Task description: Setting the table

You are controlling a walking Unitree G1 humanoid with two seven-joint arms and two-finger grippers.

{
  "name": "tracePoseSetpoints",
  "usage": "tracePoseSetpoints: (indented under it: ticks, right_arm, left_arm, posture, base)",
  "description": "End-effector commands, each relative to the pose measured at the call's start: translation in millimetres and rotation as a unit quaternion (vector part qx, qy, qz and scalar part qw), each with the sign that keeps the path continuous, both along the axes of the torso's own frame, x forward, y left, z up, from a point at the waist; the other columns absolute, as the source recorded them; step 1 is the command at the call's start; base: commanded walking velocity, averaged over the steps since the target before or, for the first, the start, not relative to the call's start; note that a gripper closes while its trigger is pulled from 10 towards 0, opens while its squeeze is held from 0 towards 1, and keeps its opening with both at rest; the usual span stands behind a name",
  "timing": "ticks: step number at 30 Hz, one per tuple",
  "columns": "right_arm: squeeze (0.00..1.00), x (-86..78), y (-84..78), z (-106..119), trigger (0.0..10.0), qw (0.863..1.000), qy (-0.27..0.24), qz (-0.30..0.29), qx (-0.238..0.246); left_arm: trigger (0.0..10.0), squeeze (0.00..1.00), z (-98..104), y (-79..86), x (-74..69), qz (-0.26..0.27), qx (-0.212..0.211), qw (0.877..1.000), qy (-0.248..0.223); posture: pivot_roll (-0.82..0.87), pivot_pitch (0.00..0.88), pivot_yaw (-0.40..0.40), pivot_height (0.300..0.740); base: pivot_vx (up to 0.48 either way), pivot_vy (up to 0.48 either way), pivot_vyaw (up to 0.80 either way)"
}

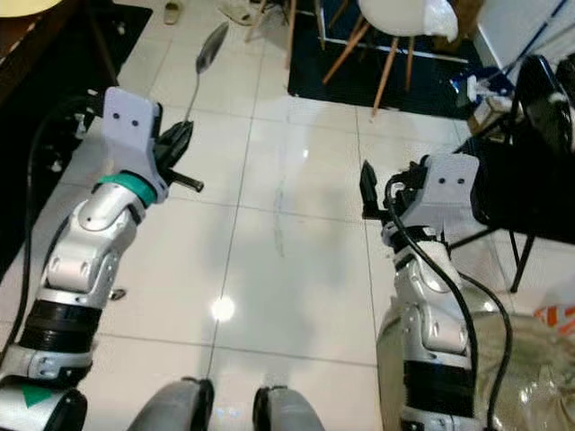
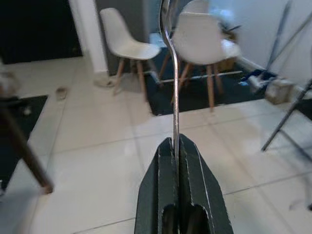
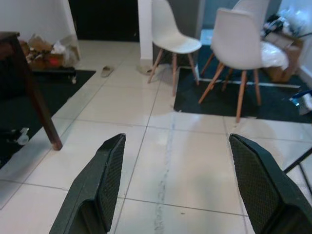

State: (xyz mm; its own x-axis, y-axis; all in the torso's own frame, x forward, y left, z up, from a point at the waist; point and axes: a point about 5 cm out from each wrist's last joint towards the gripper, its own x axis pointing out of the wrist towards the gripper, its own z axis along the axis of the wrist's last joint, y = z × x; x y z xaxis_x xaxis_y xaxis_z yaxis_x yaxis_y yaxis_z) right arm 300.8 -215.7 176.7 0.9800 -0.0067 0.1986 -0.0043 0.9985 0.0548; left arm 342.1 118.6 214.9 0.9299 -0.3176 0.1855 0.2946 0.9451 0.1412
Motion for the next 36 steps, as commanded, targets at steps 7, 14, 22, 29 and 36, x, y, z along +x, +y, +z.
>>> tracePoseSetpoints:
  ticks: [7,14,22,29,36]
  right_arm:
    - [0.00,-1.4,-4.5,-3.2,10.0,1.000,0.006,-0.008,-0.004]
    - [0.00,-1.3,-4.3,-3.7,10.0,1.000,0.006,-0.008,-0.005]
    - [0.00,-1.1,-4.7,-3.9,10.0,1.000,0.006,-0.009,-0.005]
    - [0.00,-0.9,-4.6,-3.7,10.0,1.000,0.005,-0.009,-0.004]
    - [0.00,-0.9,-4.6,-4.0,10.0,1.000,0.006,-0.009,-0.004]
  left_arm:
    - [10.0,0.00,-2.8,-7.3,-1.4,-0.012,0.001,1.000,0.000]
    - [10.0,0.00,-3.5,-8.5,-1.9,-0.016,0.001,1.000,0.000]
    - [10.0,0.00,-4.0,-10.0,-1.6,-0.020,0.002,1.000,0.001]
    - [10.0,0.00,-4.3,-9.9,-1.6,-0.021,0.002,1.000,0.000]
    - [10.0,0.00,-4.5,-10.1,-1.6,-0.021,0.003,1.000,0.001]
  posture:
    - [0.11,0.108,0.011,0.740]
    - [0.11,0.103,0.011,0.740]
    - [0.11,0.097,0.013,0.740]
    - [0.11,0.097,0.014,0.740]
    - [0.11,0.097,0.014,0.740]
  base:
    - [0.480,0.000,0.00]
    - [0.480,0.000,0.00]
    - [0.480,0.000,0.00]
    - [0.480,0.000,0.00]
    - [0.480,0.000,0.00]
